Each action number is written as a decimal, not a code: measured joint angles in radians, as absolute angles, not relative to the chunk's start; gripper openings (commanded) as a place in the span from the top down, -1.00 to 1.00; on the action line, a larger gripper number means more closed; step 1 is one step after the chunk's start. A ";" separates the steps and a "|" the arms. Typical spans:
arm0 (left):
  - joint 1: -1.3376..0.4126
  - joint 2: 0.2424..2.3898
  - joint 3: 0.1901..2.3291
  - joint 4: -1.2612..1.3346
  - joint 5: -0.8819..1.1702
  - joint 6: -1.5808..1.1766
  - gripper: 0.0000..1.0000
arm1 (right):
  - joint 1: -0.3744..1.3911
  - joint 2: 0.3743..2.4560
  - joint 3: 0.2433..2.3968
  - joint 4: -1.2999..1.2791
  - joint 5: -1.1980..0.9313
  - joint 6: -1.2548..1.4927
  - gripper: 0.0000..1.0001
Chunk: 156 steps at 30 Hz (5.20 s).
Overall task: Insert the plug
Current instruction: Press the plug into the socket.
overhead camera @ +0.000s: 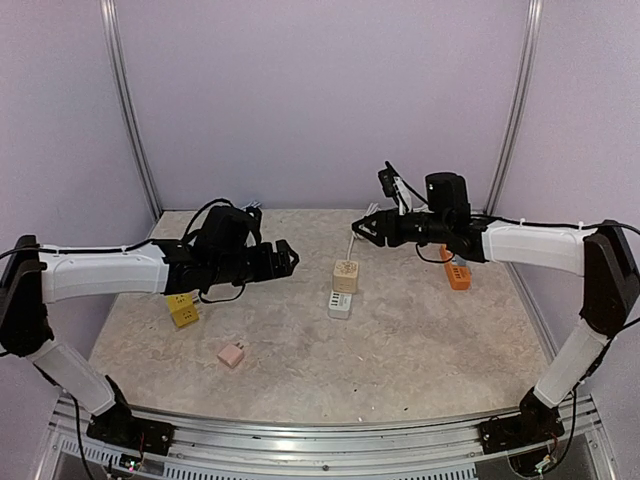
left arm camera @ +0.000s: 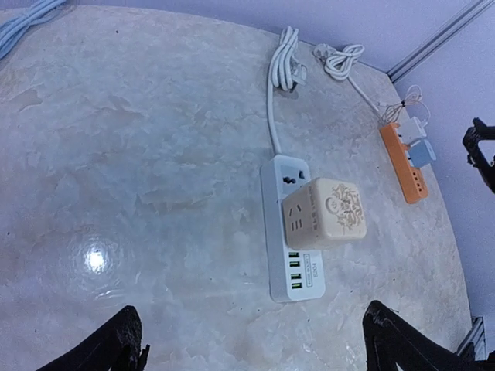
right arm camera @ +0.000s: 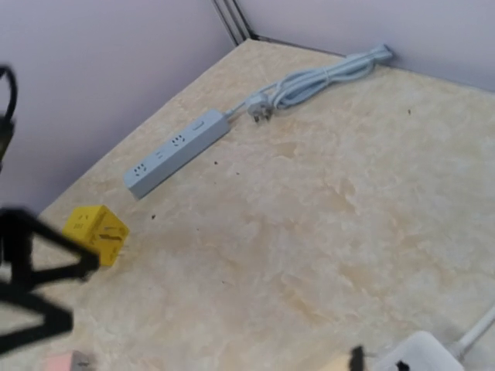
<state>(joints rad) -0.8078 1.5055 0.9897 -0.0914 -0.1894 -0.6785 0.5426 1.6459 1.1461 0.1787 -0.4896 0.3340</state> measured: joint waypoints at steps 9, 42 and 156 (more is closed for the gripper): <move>-0.706 1.747 1.208 0.000 0.133 -0.640 -0.65 | 0.542 1.686 1.073 0.167 -0.456 0.386 -0.08; -0.673 2.069 1.417 0.023 0.442 -0.646 0.01 | 0.527 1.867 1.136 0.177 -0.480 0.504 0.08; -0.682 2.125 1.414 0.113 0.490 -0.708 0.26 | 0.590 1.945 1.285 -0.035 -0.355 0.330 -0.17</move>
